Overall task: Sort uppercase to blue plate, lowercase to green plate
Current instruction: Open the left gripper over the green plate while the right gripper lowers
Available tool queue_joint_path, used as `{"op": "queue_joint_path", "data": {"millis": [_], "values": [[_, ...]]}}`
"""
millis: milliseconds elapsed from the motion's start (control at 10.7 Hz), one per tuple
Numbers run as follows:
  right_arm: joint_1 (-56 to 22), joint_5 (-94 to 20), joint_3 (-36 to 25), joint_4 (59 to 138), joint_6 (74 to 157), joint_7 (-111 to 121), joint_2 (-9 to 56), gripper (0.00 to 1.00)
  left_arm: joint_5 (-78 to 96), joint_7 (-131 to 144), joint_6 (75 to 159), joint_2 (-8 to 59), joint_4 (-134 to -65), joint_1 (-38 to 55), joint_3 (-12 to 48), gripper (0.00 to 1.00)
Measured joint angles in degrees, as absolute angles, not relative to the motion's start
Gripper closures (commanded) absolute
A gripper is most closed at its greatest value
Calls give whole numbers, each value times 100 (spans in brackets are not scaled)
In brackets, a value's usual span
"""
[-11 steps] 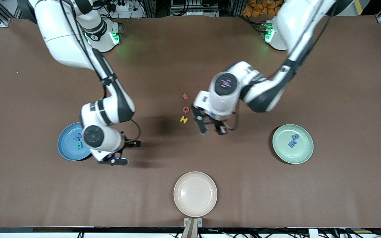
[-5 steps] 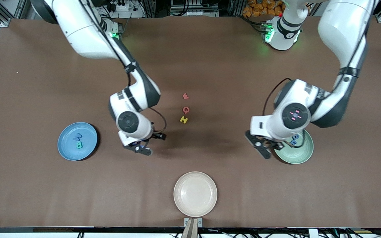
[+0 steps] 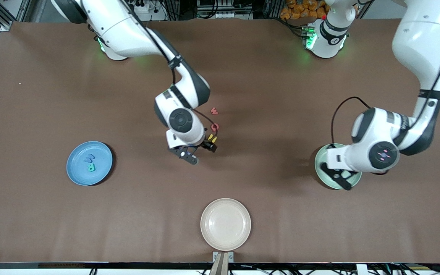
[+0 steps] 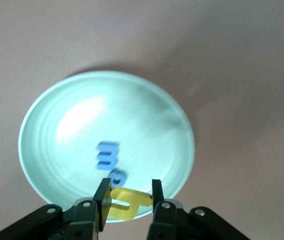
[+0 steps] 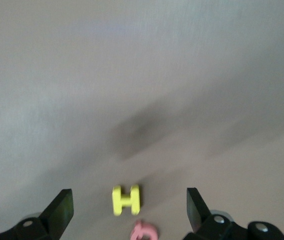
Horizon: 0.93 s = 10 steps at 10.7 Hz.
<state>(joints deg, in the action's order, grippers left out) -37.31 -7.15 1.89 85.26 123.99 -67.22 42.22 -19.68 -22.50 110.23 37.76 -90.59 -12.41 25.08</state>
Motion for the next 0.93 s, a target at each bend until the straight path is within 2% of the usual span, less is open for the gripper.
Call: {"op": "queue_joint_path", "data": {"millis": [93,187,280,748,935], "values": [[-3834,-715,188,8536,12410,-6911,4248,0,-1968,-2250,11035,3856,-9060,-1276,2455,73],[-3893,-715,186,8549,12453,-7034,4286,0,-1968,-2242,11051,3917,-9062,-1275,2424,51],[-3931,-713,184,8560,12534,-7121,4337,0,-1968,-2239,11097,3961,-9062,-1274,2392,1],[-4031,-628,151,8585,12803,-7174,4567,0,-1968,-2219,11229,3962,-8975,-1208,2395,0],[-4033,-533,151,8627,12892,-7174,4592,0,-1940,-2219,11220,3700,-8862,-1069,2451,0]]}}
